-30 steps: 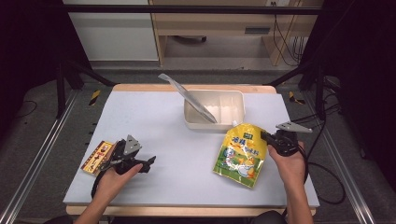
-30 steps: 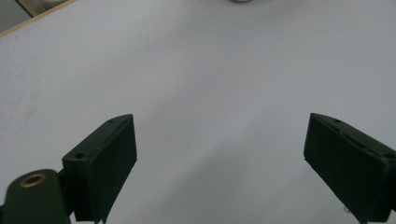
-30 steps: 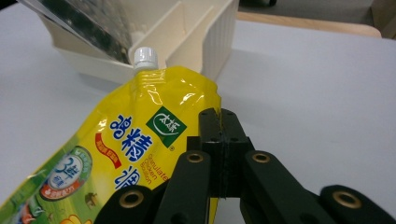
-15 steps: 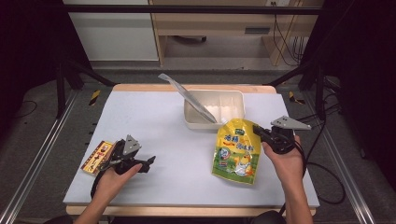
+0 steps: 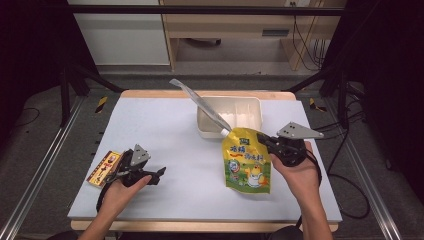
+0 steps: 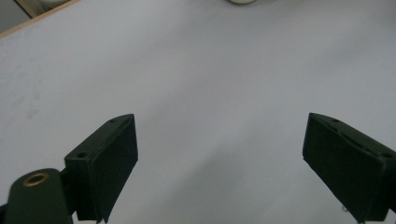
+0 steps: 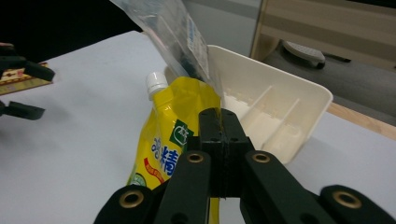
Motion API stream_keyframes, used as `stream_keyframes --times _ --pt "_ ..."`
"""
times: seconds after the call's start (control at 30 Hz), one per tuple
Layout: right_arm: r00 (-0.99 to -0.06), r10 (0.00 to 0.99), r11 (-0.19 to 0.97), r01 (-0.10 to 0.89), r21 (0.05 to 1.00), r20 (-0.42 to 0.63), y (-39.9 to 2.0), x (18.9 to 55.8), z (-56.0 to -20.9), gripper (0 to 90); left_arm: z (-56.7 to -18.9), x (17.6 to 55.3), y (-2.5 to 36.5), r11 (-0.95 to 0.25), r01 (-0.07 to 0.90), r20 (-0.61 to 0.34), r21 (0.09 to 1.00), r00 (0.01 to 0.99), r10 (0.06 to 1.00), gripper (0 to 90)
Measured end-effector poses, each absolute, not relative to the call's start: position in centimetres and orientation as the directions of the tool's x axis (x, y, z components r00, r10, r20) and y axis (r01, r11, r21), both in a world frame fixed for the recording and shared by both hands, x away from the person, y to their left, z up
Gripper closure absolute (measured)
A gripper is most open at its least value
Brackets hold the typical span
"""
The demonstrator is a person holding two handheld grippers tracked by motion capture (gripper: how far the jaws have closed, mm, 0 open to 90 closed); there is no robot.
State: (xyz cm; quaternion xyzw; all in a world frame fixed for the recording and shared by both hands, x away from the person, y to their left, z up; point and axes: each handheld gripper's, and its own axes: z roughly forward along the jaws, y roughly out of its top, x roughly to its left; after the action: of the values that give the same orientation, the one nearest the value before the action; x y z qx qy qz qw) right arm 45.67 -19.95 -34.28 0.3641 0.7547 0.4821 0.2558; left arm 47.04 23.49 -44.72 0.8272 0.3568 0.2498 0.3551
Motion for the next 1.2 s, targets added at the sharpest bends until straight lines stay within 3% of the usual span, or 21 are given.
stream_keyframes --times 0.27,0.53,0.8,1.2 --pt "-0.678 0.729 0.345 0.242 0.907 -0.096 -17.6 45.1 -32.8 90.0 -44.0 47.0 23.7 -0.49 0.408 0.137 0.77 0.645 0.752 11.8" --pt "-0.748 0.652 0.415 0.21 0.885 -0.128 -15.2 45.8 -31.5 90.0 -41.0 46.7 22.8 -0.467 0.376 0.062 0.8 0.722 0.689 13.0" --pt "-0.798 0.586 0.446 0.175 0.878 -0.139 -12.7 46.4 -30.8 90.0 -37.6 47.1 22.4 -0.501 0.335 0.057 0.798 0.786 0.616 13.7" --pt "-0.84 0.529 0.439 0.15 0.886 -0.12 -10.5 47.3 -30.8 90.0 -33.6 48.2 20.6 -0.602 0.249 0.138 0.759 0.841 0.523 14.4"
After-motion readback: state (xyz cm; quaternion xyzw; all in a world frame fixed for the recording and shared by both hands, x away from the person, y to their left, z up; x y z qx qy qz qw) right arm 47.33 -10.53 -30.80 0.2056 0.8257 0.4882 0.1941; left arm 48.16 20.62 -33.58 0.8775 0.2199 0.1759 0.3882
